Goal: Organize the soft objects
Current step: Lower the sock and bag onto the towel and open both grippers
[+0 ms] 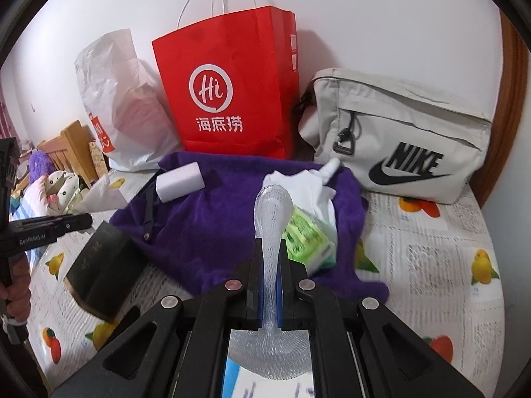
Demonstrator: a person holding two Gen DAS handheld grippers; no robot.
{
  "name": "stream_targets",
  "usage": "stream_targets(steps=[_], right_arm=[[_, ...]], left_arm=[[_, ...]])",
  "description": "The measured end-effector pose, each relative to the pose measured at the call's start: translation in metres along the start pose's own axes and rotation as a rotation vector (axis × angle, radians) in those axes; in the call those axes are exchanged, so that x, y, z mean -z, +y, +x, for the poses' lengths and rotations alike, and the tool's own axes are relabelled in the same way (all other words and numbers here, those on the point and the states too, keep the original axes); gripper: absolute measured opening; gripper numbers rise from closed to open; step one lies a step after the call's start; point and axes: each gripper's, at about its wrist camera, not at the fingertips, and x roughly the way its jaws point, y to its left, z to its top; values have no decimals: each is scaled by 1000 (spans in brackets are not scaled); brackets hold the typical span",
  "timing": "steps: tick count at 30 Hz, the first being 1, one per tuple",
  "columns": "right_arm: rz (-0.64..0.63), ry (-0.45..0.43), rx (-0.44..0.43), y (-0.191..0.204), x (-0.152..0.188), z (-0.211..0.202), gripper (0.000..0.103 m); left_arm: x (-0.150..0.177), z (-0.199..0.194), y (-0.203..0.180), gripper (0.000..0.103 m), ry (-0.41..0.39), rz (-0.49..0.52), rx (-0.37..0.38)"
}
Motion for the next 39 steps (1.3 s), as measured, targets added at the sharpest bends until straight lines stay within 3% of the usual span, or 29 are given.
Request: stream_targets(steps=[10,20,34,37,39], right_arm=[[-21,52,-22,1,-19,44,5],[-19,90,-25,-3,-32,79,5],[5,181,-21,-13,-37,114,7],[21,186,-42,-17,-37,116,29],[17,172,-43,-17,-37,113,60]], left_arm=[[-19,41,-10,16,29,-82,74],[-33,78,-18,16,45,-139,72],[-36,110,-30,17,152,-129,94],[-38,108,-33,23,152,-111,94],[-39,108,-31,42,169,-119,92]])
